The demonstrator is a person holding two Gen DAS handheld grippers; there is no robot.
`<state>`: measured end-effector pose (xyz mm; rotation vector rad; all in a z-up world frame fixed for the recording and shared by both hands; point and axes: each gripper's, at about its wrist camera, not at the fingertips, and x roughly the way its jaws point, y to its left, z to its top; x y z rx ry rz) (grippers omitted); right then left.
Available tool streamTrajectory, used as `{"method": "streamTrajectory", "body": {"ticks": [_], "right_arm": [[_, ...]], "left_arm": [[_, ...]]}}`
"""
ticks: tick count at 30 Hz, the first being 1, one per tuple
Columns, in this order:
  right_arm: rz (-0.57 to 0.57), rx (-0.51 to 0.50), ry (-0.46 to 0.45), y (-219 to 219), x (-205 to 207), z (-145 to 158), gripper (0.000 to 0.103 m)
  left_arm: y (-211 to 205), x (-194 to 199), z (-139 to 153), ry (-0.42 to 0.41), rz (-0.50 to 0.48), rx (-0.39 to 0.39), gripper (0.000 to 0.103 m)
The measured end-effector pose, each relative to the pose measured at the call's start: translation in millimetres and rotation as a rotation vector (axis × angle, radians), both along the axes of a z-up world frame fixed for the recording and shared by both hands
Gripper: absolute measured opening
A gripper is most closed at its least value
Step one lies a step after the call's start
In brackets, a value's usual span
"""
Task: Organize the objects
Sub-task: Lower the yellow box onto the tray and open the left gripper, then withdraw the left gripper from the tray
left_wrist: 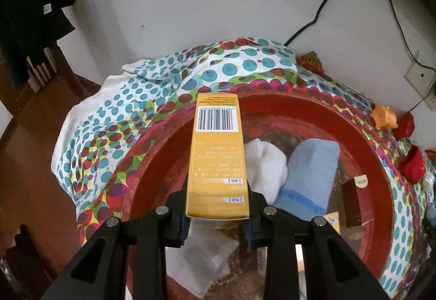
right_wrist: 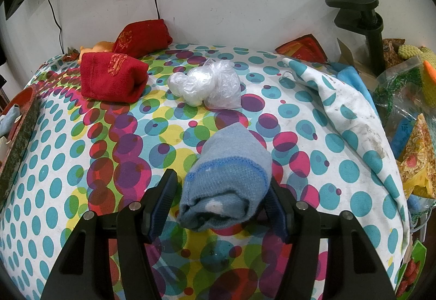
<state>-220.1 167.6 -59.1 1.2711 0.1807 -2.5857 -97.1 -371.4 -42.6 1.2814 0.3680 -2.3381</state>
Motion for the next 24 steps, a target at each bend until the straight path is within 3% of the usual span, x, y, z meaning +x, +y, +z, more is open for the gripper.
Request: {"method": "streamTrajectory", "body": {"ticks": [3,6,9,14,16,21,24], "right_arm": [[0.000,0.000,0.000,0.1,0.0,0.0,0.060],[0.000,0.000,0.000,0.2,-0.1,0.0,0.060],[0.000,0.001,0.000,0.0,0.0,0.0,0.060],[0.000,0.002,0.000,1.0,-0.5,-0.1,0.060],[0.000,0.003,0.000,1.1,-0.5,-0.1,0.060],[0.000,0.002,0.000,0.6,-0.3,0.0,0.060],[0.000,0.001,0.000,0.3,-0.2,0.1,0.060]], "left_arm": [[1.1,-0.6,-3.2,-0.013,0.002,-0.050,0.032],[0.5,1.7,-7.3,-0.019,0.005,-0.058,0.041],[2.3,5.8,-8.1,-0.019,0.001,-0.059,0.043],[20.5,20.8,5.7,0.029,-0.032,-0.123,0.044],[31.8,30.4,10.7,0.043,-0.036,-0.147,0.050],[77.5,63.7,15.5,0.103,-0.127,-0.192,0.054],[100.2,78.1,13.8,0.113,-0.194,-0.156,0.054]]}}
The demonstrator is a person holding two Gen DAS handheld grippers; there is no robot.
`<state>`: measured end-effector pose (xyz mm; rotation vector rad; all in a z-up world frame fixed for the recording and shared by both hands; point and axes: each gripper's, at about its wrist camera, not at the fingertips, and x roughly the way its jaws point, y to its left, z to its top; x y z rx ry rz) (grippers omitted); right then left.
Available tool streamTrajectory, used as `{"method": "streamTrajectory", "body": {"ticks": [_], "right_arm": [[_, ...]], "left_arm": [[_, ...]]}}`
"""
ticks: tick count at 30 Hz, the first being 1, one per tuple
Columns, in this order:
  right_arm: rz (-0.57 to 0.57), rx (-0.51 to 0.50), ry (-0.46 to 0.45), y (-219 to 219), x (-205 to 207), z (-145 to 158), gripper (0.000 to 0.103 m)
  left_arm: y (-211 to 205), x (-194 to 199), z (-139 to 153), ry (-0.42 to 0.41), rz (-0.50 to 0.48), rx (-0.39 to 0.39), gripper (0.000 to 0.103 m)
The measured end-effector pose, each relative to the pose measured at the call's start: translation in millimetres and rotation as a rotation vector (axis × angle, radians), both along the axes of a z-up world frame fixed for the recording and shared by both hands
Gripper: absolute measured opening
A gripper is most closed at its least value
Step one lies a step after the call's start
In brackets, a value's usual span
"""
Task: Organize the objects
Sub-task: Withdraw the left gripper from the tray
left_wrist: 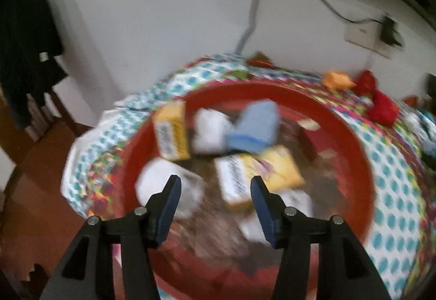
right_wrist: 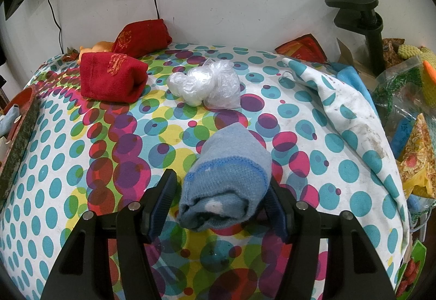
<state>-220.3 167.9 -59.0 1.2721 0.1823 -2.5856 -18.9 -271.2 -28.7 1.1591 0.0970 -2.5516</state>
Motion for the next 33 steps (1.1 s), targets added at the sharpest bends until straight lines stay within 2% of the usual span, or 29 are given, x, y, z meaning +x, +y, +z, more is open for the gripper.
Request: {"method": "streamTrajectory", "body": {"ticks": [2,5,8,12,16,20,25,30,33], "right_arm": [[0.000,0.001,0.000,-0.1,0.1,0.0,0.060],[-0.001,0.000,-0.001,1.2,-0.4,0.0,0.060],[-0.008,0.008,-0.007,0.3,-1.5,-1.2,0.073],[-0.006,0.012,-0.009,0.2,-2.3,-1.8,0.075],[-0.004,0.015,-0.007,1.9,-2.4,-2.0,0.074],[0.000,0.017,0.009,0.0,0.9,0.2,0.052],[0.001,0.027,0.014,-2.1,1.8,0.8,0.051],[0.001,0.022,0.011,-2.5,1.3,0.7,0.051],[-0.001,0.024,0.011,-3.4,1.2,0.4,0.050]], "left_arm": [[11.5,11.1,-1.6,0.013,-0.035,0.048,0.054],[25.2,25.6,-3.0,0.042,-0.067,0.072,0.055],[31.9,27.8,-9.9,0.016,-0.082,0.100,0.055],[29.6,34.1,-18.4,0.016,-0.102,0.182,0.055],[31.9,40.5,-22.2,0.026,-0.118,0.153,0.055],[35.9,44.5,-20.7,0.039,-0.132,0.101,0.055],[33.1,49.0,-21.1,0.057,-0.142,0.118,0.055],[37.8,53.9,-17.5,0.067,-0.164,0.047,0.055],[36.2,54.7,-15.6,0.054,-0.173,0.043,0.055]]}}
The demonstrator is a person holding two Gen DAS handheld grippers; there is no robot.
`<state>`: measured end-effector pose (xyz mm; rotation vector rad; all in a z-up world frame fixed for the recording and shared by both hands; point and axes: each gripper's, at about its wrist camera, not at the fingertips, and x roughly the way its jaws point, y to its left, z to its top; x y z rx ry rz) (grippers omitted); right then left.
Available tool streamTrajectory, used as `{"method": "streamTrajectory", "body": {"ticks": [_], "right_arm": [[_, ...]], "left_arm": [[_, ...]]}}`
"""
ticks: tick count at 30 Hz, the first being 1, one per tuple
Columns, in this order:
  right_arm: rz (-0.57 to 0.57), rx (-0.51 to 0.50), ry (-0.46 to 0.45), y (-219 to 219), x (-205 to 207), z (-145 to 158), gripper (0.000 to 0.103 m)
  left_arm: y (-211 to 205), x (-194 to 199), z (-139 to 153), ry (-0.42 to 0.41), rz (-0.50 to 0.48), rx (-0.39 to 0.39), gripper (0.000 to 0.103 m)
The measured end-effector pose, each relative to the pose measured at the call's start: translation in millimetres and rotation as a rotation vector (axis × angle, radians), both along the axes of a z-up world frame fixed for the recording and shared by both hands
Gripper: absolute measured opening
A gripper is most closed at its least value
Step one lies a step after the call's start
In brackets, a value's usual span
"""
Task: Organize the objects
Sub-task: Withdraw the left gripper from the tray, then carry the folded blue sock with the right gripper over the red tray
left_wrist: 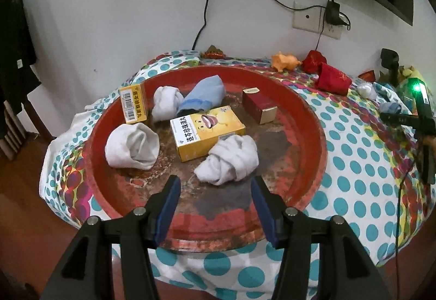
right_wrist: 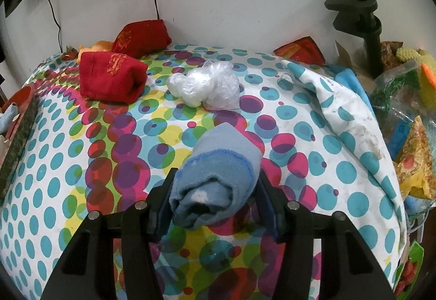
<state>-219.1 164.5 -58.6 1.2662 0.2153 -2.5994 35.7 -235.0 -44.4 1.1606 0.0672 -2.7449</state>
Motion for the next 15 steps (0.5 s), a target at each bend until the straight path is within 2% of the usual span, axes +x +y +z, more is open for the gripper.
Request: {"method": "streamTrajectory", "body": {"ticks": [2,5,6,9,13,15], "right_arm": [[-0.009,0.000,0.000,-0.3,-0.3,-0.2,0.050],[-0.083,-0.014,-0.011,1.1,-1.1,1.2,0.043],[-0.099,-0.005,-0.019,-0.6,-1.6,1.9,0.038],[-0.133,0.047,-0.027,-10.3,-1.5,4.5,0.034],[-0.127,0.056,-0.016,-25.4,9.4,10.5,0.033],[-0.112,0.054,-0.021,-34.7,18.0,12.0,0.033]], "left_arm": [[-5.9,2.9,1.1,0.003,0.015,0.021,0.055],[-18.1,6.4,-4.1,-0.018,0.042,0.035,0.055],[-22.7,7.5,-6.2,-0.028,0.058,0.039,0.055],[-34.8,10.9,-1.8,-0.021,0.078,0.066,0.055],[-50.6,18.3,8.1,0.031,0.099,0.101,0.055],[-56.8,17.4,6.3,0.010,0.121,0.082,0.055]]}}
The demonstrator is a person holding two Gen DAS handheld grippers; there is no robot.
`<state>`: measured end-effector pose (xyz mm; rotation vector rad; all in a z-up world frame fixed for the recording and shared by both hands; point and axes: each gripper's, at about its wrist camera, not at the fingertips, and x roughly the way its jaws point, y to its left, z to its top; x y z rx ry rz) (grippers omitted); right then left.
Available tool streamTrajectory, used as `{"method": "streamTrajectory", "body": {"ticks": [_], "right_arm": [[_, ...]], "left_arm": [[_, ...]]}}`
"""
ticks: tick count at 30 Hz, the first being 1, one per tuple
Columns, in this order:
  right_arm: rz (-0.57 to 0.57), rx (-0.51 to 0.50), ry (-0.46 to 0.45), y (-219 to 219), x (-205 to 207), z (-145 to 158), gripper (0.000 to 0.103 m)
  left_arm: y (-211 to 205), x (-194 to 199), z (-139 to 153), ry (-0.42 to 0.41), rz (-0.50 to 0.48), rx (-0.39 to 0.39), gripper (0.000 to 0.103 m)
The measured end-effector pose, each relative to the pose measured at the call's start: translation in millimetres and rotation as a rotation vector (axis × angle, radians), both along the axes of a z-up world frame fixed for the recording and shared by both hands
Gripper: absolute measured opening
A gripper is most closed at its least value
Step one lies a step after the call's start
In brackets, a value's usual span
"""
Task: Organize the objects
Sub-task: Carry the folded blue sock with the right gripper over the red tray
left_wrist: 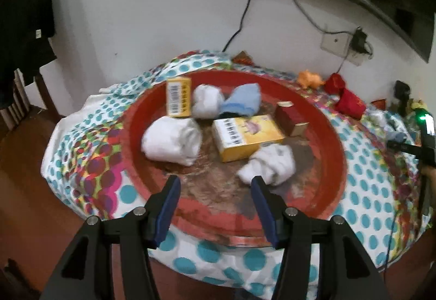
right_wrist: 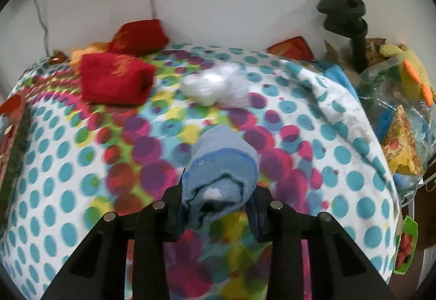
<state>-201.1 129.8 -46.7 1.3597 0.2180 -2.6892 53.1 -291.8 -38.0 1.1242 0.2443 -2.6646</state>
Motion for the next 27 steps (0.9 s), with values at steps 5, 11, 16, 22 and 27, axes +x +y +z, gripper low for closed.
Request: {"method": "streamTrajectory", "body": {"ticks": [5,11,16,22,27], "right_arm": [[0.065,-0.021,0.002,-33.3,28.8,8.1,0.033],[0.209,-0.033,0.015,-91.7,61.1,27.7,0.033],[0.333,-0.042,0.029,-145.8,84.1,42.5,0.033],[0.450,-0.025,0.046,-200.7,108.8,51.3,0.034],[0.504,-0.031,0.043,-228.3,122.3,55.5,0.034]], "left_arm": [[-9.7,2.3,0.5,-0.007,0.019,0.029,0.055],[-10.1,3.2,-0.8,-0.010,0.020,0.060,0.055],[-10.5,3.5,1.2,-0.011,0.025,0.049,0.055],[-14.2,4.2,-0.2,-0.021,0.052,0.049,0.055],[-15.3,4.5,0.8,-0.024,0.053,0.044,0.055]]}}
